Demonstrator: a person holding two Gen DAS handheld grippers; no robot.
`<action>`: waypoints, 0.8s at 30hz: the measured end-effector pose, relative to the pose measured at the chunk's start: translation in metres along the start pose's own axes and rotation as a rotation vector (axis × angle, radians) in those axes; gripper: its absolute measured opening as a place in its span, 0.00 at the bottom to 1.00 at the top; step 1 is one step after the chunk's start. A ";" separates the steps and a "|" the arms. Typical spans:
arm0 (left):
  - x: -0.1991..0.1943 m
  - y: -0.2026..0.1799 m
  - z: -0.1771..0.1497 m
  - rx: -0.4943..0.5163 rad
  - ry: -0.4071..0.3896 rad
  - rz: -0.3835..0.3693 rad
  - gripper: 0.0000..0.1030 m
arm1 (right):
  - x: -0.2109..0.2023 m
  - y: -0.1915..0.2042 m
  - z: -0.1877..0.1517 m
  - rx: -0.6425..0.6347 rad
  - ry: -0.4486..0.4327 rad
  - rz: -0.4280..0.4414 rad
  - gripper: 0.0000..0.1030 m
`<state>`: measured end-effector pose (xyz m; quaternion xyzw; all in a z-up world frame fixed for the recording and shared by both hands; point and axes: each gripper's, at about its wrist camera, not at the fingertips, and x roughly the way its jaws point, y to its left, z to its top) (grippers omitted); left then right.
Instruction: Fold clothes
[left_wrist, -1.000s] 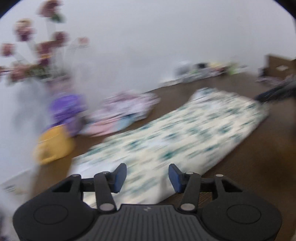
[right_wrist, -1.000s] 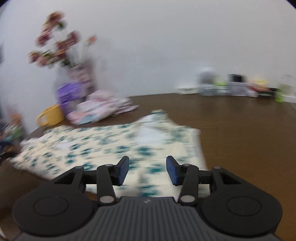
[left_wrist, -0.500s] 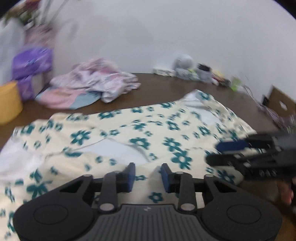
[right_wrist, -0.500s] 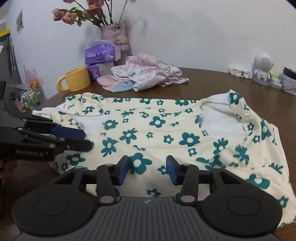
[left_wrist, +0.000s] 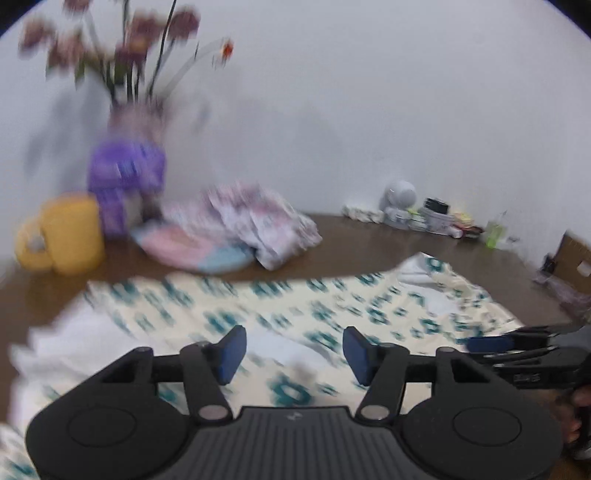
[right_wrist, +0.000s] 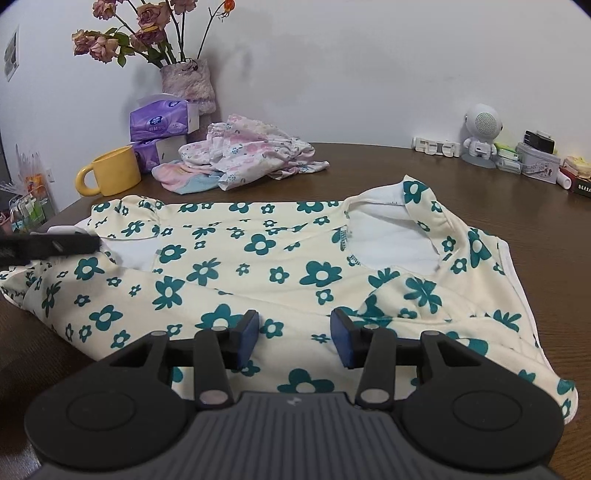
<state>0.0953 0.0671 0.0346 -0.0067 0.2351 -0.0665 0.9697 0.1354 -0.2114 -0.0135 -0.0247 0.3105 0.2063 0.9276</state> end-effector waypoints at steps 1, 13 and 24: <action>0.001 0.002 0.003 0.035 0.011 0.032 0.61 | 0.000 0.000 0.000 -0.001 0.000 0.000 0.43; 0.040 0.056 -0.015 -0.136 0.167 0.054 0.07 | 0.000 0.002 0.000 -0.006 0.002 0.000 0.46; 0.025 0.022 -0.019 -0.082 0.076 0.016 0.50 | 0.000 0.003 0.000 -0.011 0.003 -0.007 0.47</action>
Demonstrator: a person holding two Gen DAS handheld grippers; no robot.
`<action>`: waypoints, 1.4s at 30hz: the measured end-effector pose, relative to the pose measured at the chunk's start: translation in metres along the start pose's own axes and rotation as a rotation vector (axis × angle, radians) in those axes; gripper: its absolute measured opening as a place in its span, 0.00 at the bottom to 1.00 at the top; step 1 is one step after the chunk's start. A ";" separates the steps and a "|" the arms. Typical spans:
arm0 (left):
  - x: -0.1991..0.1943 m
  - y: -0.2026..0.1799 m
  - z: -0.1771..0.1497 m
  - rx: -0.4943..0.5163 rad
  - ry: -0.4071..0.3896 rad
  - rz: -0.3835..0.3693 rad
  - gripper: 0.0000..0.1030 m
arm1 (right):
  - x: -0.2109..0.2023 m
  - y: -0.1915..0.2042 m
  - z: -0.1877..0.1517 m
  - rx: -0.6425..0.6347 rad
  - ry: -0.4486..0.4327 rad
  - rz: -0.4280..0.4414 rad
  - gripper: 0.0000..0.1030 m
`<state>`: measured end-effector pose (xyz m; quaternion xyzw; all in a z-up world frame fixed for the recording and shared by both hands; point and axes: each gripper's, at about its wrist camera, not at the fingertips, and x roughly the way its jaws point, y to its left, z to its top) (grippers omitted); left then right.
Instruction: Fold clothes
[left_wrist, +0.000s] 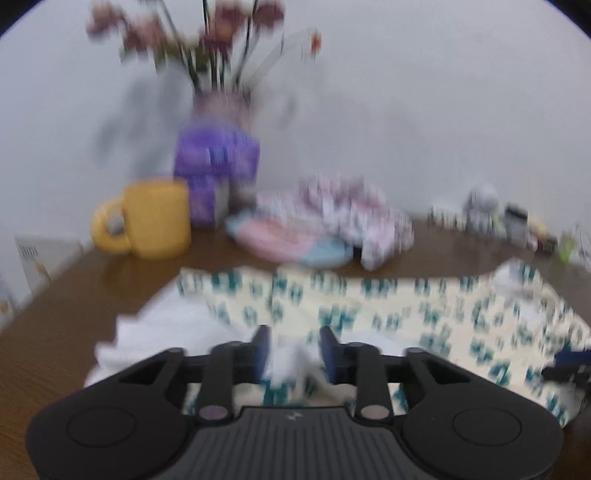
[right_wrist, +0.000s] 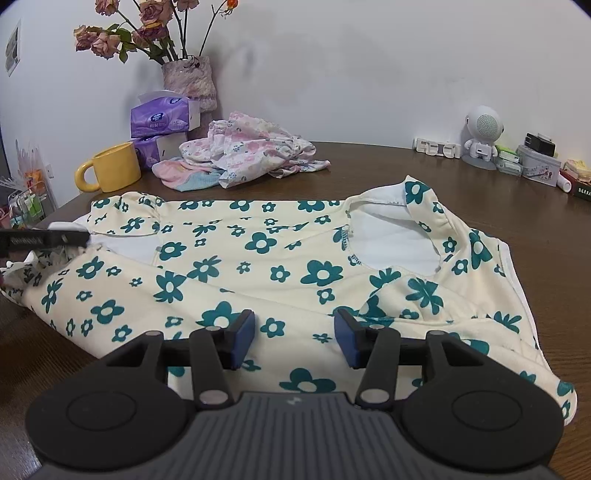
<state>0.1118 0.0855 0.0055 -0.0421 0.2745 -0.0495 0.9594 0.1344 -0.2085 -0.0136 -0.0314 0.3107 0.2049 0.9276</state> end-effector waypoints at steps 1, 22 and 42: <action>-0.002 -0.004 -0.001 0.004 -0.010 -0.008 0.53 | 0.000 0.000 0.000 -0.003 0.001 -0.001 0.48; 0.002 -0.005 -0.010 -0.131 0.035 -0.066 0.50 | -0.010 -0.013 -0.004 0.035 -0.028 -0.055 0.50; 0.002 -0.005 -0.010 -0.131 0.037 -0.065 0.50 | -0.042 -0.092 -0.022 0.138 -0.071 -0.170 0.12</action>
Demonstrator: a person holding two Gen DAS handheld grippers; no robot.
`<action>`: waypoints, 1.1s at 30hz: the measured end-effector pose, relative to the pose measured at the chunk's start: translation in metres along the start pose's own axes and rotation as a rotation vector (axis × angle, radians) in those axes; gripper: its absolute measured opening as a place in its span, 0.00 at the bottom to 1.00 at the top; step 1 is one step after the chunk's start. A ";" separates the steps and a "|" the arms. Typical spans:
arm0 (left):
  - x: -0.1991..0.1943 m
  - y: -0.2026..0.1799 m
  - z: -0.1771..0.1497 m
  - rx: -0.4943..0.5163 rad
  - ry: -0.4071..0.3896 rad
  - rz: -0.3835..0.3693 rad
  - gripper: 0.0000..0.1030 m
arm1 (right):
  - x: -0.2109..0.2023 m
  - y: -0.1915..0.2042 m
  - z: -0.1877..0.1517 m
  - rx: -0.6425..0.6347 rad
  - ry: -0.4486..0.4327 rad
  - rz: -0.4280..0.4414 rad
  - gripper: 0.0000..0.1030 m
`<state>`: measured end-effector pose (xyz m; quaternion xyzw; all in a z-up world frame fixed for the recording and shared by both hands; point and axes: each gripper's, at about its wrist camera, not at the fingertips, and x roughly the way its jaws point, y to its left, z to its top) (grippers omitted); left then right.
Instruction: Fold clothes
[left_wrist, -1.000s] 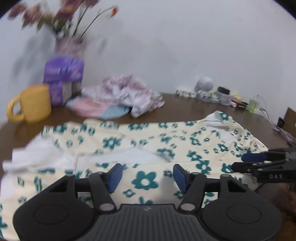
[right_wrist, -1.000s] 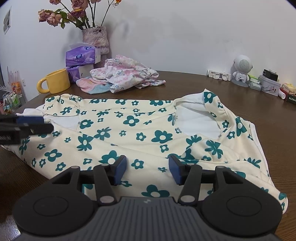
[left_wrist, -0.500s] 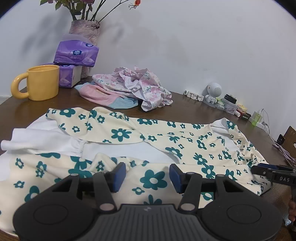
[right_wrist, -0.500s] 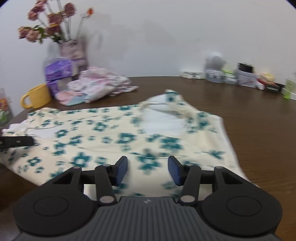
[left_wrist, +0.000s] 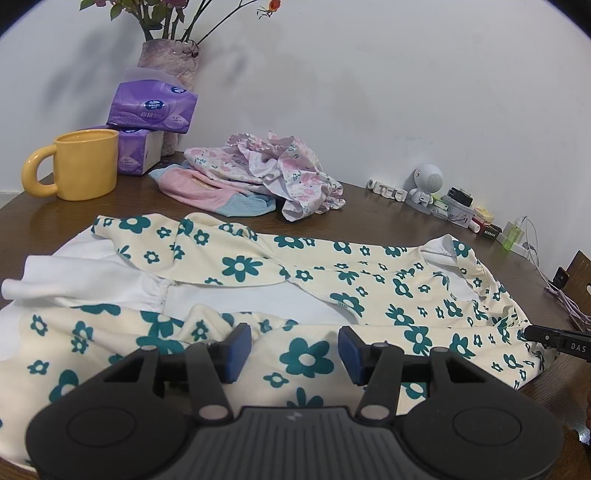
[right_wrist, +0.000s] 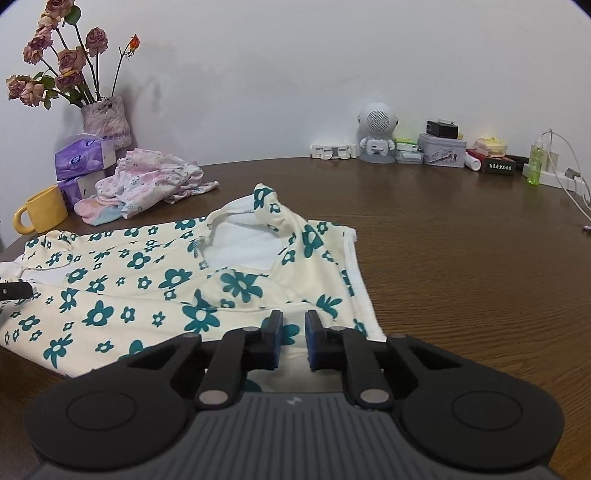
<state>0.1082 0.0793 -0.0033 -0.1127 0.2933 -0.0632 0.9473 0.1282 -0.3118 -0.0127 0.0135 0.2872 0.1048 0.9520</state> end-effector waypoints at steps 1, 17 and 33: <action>0.000 0.000 0.000 0.000 0.000 0.000 0.50 | -0.001 0.000 0.000 -0.002 -0.001 -0.002 0.11; -0.005 -0.008 0.001 0.014 -0.010 0.006 0.50 | -0.021 0.018 0.006 -0.017 -0.044 0.077 0.11; -0.003 -0.071 -0.020 0.088 0.048 -0.088 0.53 | -0.009 0.099 -0.004 -0.224 0.044 0.204 0.11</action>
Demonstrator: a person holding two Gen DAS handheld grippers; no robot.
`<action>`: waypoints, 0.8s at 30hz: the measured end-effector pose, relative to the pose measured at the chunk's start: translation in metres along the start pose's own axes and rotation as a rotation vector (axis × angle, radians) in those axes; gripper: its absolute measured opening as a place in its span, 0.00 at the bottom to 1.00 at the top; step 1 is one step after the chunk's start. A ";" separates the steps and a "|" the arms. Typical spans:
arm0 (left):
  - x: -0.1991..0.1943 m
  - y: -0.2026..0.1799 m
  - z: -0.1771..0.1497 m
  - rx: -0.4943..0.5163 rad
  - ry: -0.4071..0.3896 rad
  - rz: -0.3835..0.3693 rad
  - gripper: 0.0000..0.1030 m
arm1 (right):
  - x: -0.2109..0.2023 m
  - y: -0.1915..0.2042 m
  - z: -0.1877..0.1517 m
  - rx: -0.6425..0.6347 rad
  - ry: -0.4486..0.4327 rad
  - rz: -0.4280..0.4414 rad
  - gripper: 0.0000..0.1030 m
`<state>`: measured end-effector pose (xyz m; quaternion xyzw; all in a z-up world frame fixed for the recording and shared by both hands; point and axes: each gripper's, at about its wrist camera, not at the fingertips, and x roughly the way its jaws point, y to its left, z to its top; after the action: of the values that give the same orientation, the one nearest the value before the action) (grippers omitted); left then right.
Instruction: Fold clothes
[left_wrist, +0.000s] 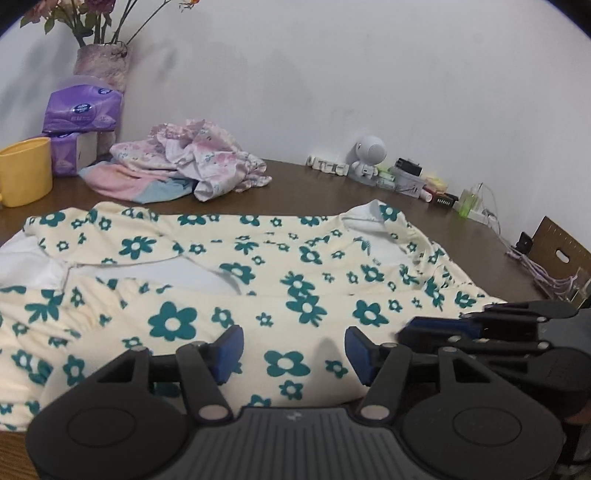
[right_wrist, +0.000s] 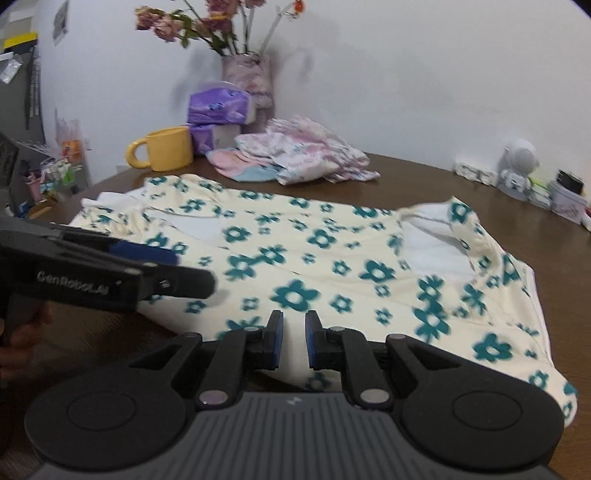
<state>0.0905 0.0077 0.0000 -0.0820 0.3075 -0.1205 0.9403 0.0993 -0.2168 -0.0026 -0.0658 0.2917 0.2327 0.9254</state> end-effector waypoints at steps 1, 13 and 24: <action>0.000 0.001 -0.001 -0.001 0.002 0.003 0.53 | -0.001 -0.004 -0.002 0.003 0.003 -0.012 0.11; -0.003 0.003 -0.005 0.007 -0.007 0.009 0.51 | -0.016 -0.052 -0.022 0.036 0.039 -0.160 0.12; -0.003 0.001 -0.005 -0.006 -0.011 0.024 0.51 | -0.032 -0.077 -0.037 0.118 0.020 -0.192 0.11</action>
<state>0.0851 0.0094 -0.0021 -0.0820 0.3035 -0.1078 0.9432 0.0934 -0.3067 -0.0153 -0.0410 0.3068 0.1248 0.9427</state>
